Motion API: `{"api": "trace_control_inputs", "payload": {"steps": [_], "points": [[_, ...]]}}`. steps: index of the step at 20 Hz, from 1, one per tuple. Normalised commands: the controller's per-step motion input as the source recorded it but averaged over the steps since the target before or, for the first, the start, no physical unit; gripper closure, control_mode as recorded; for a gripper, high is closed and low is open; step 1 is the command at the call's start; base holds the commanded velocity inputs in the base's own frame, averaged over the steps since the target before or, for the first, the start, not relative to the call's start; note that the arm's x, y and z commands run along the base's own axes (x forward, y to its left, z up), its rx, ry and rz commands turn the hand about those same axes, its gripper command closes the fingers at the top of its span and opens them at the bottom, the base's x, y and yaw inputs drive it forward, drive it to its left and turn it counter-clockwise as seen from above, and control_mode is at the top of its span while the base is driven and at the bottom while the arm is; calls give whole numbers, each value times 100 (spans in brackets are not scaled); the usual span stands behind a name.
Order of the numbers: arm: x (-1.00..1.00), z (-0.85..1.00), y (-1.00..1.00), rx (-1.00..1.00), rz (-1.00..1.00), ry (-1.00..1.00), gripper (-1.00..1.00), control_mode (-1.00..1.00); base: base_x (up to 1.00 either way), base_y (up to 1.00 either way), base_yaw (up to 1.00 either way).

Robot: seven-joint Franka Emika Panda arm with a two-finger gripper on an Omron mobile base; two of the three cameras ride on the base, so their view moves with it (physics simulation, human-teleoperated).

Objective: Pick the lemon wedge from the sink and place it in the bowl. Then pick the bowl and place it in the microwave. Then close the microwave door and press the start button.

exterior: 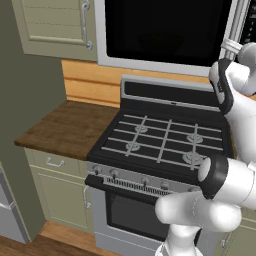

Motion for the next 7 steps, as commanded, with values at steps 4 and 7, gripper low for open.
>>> {"api": "trace_control_inputs", "payload": {"steps": [4, 7], "points": [[79, -43, -5, 18, 23, -4, 100, -100, 0, 0, 0], [54, -27, -10, 15, 20, 0, 100, -100, 0, 0, 0]]}}
